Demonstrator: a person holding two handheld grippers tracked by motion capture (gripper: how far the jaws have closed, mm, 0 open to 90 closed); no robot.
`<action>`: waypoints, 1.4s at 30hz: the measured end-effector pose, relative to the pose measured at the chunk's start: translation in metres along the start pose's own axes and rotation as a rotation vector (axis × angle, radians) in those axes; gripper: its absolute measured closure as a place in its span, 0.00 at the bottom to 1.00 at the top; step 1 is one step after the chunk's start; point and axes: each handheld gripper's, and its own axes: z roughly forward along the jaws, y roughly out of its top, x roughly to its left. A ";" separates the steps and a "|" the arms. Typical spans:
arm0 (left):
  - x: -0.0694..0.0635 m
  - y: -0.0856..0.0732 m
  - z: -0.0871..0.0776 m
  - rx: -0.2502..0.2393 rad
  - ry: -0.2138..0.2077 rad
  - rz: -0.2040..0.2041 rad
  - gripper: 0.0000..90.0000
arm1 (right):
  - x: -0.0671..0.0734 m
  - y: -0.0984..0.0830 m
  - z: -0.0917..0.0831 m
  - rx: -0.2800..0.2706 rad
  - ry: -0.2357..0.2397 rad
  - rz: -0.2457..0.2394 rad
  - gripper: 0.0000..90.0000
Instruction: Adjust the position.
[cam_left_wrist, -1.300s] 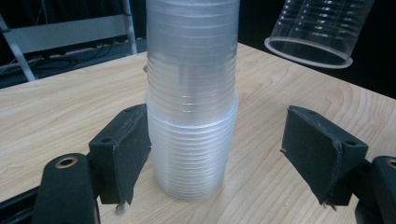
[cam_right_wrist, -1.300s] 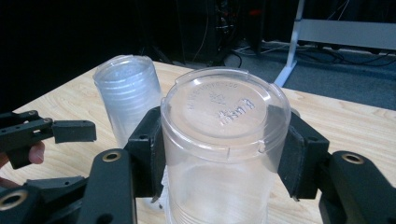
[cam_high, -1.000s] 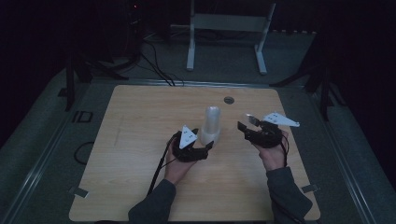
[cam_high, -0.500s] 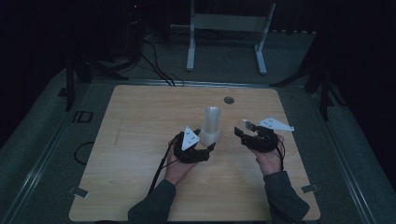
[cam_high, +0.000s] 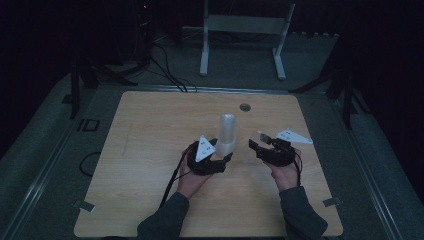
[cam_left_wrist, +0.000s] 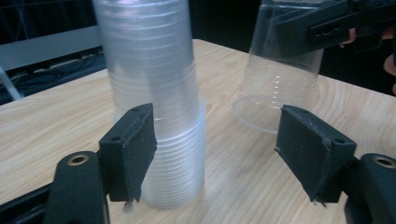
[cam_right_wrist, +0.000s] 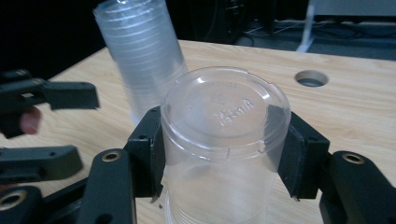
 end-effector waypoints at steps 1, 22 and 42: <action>-0.001 0.001 0.000 0.002 -0.006 0.005 0.32 | 0.000 0.000 0.000 -0.004 0.007 0.008 0.46; -0.012 0.006 0.012 0.021 -0.058 0.033 0.32 | -0.005 -0.009 -0.001 -0.040 0.120 0.164 0.47; -0.025 0.011 0.025 0.030 -0.103 0.040 0.26 | 0.000 -0.015 0.001 -0.076 0.183 0.250 0.47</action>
